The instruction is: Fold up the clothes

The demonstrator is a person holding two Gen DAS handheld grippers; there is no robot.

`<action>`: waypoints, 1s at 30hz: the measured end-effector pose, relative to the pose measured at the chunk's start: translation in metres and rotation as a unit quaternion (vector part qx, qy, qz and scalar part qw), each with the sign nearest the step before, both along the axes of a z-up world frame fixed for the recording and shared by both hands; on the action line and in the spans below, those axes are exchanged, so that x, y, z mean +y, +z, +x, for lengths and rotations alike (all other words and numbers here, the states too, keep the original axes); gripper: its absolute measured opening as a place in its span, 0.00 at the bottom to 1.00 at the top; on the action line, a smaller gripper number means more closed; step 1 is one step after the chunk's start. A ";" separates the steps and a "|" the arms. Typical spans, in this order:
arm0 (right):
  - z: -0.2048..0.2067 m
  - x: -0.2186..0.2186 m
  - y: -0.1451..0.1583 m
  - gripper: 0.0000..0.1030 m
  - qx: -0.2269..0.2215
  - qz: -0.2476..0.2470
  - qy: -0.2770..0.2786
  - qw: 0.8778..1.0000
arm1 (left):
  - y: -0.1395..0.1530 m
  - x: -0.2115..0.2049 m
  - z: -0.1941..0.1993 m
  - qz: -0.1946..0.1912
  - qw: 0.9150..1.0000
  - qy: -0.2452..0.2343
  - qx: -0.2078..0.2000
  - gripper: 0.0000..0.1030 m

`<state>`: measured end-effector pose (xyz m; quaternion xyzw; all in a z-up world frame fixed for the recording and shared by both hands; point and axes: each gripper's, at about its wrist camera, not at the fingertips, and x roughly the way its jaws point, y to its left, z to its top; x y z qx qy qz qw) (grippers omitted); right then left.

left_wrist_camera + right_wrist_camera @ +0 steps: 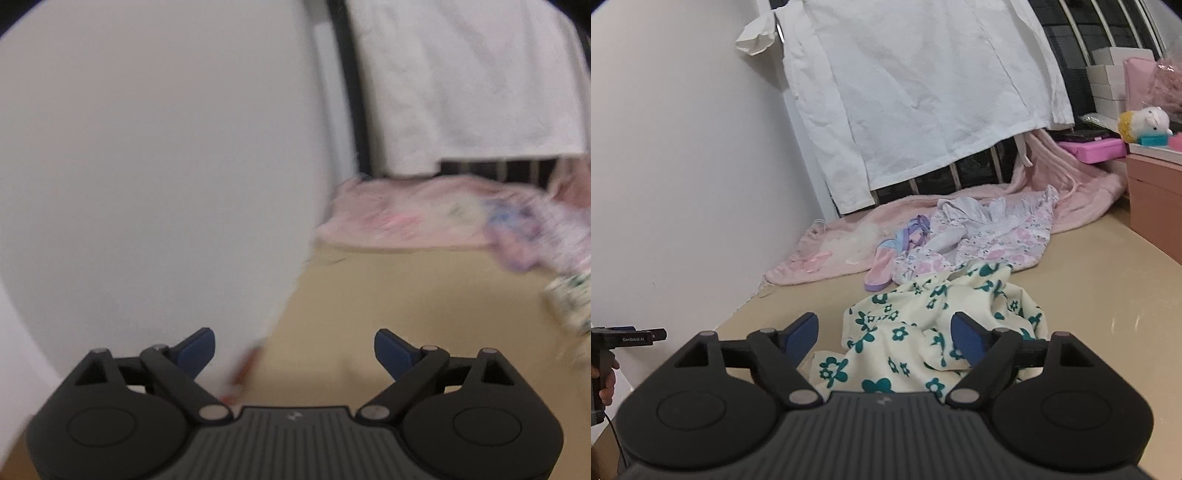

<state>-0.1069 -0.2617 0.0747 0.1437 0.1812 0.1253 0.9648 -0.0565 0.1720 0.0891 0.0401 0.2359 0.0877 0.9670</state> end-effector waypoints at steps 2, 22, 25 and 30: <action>0.001 -0.001 -0.002 0.79 0.003 -0.001 -0.005 1.000 | -0.002 -0.039 -0.004 -0.031 0.998 -0.061 -0.001 0.93; 0.020 0.013 -0.026 0.02 0.082 -0.068 -0.021 0.994 | -0.043 -0.160 0.046 -0.165 0.954 -0.227 0.105 0.04; -0.030 0.001 0.023 0.02 -0.003 -0.052 -0.002 0.999 | -0.024 -0.133 0.015 -0.158 0.965 -0.204 0.054 0.01; -0.061 -0.031 0.054 0.02 -0.036 -0.024 -0.011 0.999 | -0.005 -0.137 -0.018 -0.158 0.951 -0.264 0.006 0.72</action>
